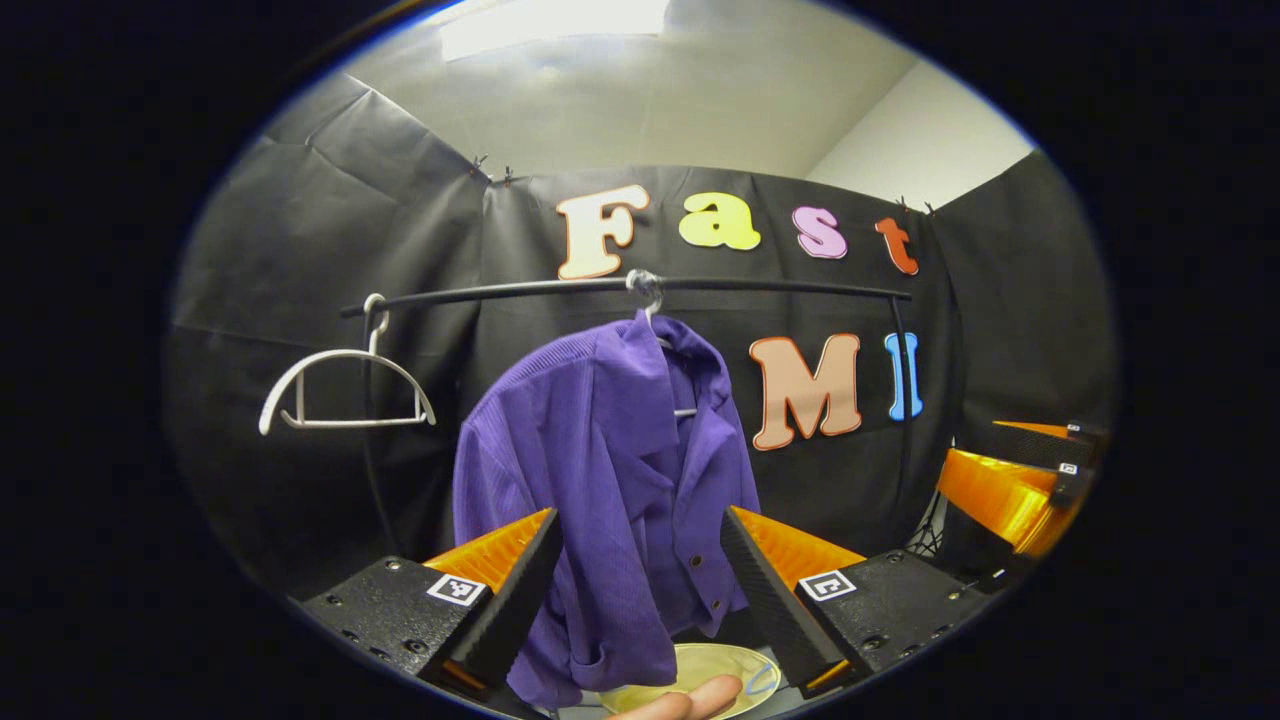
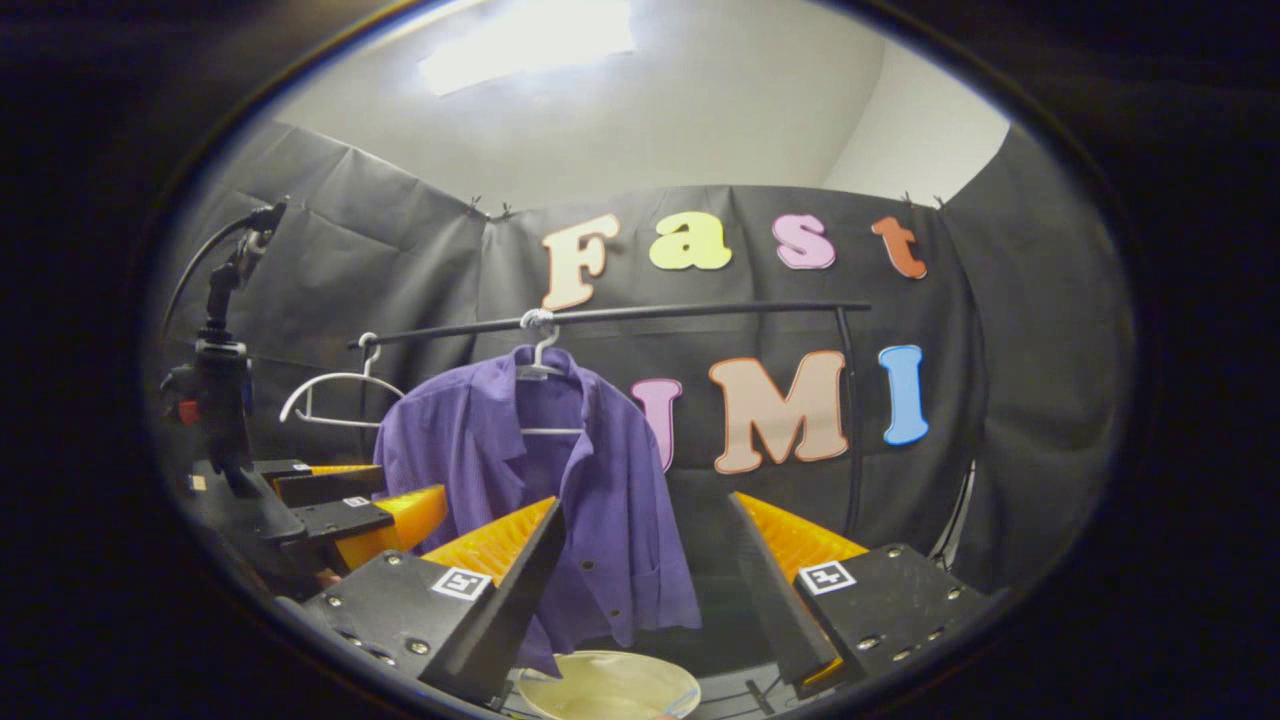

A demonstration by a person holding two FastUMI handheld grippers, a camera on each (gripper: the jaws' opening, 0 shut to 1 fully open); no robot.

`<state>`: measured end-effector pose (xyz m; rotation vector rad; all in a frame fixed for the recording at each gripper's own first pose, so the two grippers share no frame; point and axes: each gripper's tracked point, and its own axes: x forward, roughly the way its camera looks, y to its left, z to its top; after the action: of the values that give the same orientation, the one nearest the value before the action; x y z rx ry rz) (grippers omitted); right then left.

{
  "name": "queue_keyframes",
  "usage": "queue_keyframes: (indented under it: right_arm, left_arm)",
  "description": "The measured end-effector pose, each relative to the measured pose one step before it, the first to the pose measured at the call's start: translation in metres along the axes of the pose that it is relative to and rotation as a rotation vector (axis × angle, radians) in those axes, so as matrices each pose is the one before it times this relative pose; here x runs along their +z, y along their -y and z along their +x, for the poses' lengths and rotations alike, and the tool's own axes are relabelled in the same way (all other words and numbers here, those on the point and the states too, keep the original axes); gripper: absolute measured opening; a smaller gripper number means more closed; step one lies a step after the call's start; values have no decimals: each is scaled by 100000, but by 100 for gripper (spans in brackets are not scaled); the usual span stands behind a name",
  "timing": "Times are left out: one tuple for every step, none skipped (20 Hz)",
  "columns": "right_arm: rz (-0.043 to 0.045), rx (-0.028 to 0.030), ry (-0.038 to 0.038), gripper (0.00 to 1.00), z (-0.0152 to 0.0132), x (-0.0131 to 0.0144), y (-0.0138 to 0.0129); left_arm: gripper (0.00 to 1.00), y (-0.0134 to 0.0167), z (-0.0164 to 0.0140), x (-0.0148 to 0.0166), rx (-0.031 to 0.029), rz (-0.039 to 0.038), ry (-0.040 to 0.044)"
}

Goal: Grasp the clothes on the hanger with both hands and then place them into the laundry hamper below.

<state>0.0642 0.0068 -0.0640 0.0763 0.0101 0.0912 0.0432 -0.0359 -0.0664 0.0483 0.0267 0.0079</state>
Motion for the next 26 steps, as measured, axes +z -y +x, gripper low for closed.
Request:
queue_keyframes:
  right_arm:
    - [690, 991, -881, 96, 853, -906, 174]
    - [538, 922, -1010, 96, 954, -841, 181]
    - [415, 1035, -137, 96, 946, -768, 80]
    - [568, 1462, -129, 94, 838, -471, 34]
    - [1108, 1994, -293, 94, 693, -750, 14]
    - [795, 1360, -137, 96, 797, -683, 154]
    - [533, 671, -557, 96, 796, -699, 407]
    - [467, 619, -790, 96, 865, -711, 361]
    - [290, 373, -1251, 96, 807, -905, 464]
    - [-5, 689, -1053, 93, 995, -865, 205]
    - [-289, 501, -1188, 93, 992, -666, 169]
    - [-579, 824, -1001, 96, 942, -755, 10]
    - [-788, 1602, -818, 97, 1030, -638, -272]
    - [-864, 2351, -339, 97, 1088, -509, -563]
    - [-1461, 2396, -413, 97, 1229, -496, -634]
    - [-1694, 1975, -920, 97, 1241, -628, -394]
    - [-1878, 2136, -756, 97, 1300, -444, -559]
    - [-1446, 2540, -346, 94, 1014, -380, -738]
    - [-723, 1838, 272, 94, 1053, -95, -669]
    - [-691, 1301, 703, 94, 886, 64, -529]
    - [-1139, 2188, -46, 94, 935, 52, -679]
    - [-1634, 2046, -587, 97, 1001, -293, -650]
    - [930, 42, 448, 97, 878, 287, -9]
    - [796, -248, -323, 96, 860, 252, 103]
    - [848, 1652, 390, 97, 697, 330, -327]
    - [569, 1904, -19, 97, 1070, 271, -602]
  left_arm:
    - [99, 424, 555, -724, -156, -255, -575]
    - [99, 79, 540, -619, 1092, 555, -390]
    - [99, -224, 559, -687, 1913, 872, -245]
    - [99, -306, 502, -770, 2873, 721, 11]
    - [99, -200, 582, -785, 2963, 183, 1022]
    - [99, -145, 460, -749, 3036, 322, 937]
    - [99, -118, 378, -969, 2769, 822, 68]
    - [97, -123, 655, -741, 2914, 1196, -1]
    - [97, -287, 600, -553, 3480, 1047, 134]
    - [97, -280, 615, -406, 3154, 685, -81]
    - [97, -278, 582, -245, 3261, 255, 485]
    - [97, -316, 559, -267, 3104, -147, -170]
    - [99, -402, 582, -446, 3130, -234, -326]
    - [97, -568, 682, -238, 3616, -304, -491]
    - [97, -403, 581, -416, 2734, -386, -768]
    - [97, -114, 404, -275, 1413, -237, -92]
    - [99, 190, 444, -268, 427, -234, -476]
    - [99, 57, 421, -76, 943, 92, 277]
    - [99, -108, 543, 49, 1018, 889, 490]
    - [99, -92, 482, 181, 1774, 1484, 722]
    - [99, -155, 342, 301, 1471, 1491, 1256]
    - [99, -480, 333, 770, 2491, 2138, 1602]
    - [99, -698, 648, 154, 2584, 180, 963]
    - [97, 55, 341, 249, -716, -1953, -364]
    - [94, 225, 126, -222, -1108, -2556, -1092]
    - [89, 21, 200, -42, -223, -2306, -859]
